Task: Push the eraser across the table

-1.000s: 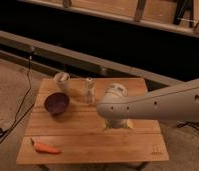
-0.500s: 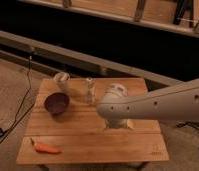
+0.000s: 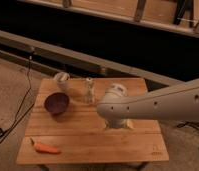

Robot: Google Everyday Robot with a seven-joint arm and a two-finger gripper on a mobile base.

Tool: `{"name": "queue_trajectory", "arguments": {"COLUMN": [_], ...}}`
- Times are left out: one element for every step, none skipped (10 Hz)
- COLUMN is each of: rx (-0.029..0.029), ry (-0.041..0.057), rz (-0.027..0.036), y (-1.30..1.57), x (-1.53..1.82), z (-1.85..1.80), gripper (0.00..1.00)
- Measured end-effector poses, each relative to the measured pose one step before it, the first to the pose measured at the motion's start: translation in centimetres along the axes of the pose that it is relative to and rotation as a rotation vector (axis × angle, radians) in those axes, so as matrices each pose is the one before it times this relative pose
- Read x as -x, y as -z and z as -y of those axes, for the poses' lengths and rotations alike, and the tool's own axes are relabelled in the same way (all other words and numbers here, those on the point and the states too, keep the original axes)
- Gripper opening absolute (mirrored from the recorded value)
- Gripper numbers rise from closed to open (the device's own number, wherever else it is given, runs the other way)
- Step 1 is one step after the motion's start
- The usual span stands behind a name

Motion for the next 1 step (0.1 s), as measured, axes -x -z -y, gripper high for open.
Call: {"name": "queue_trajectory", "arguments": {"rx": [-0.00003], "ry": [-0.00006], "rz": [-0.00005], "y": [-0.001], "x": [-0.002], "z": [0.003], "gripper": [0.80]}}
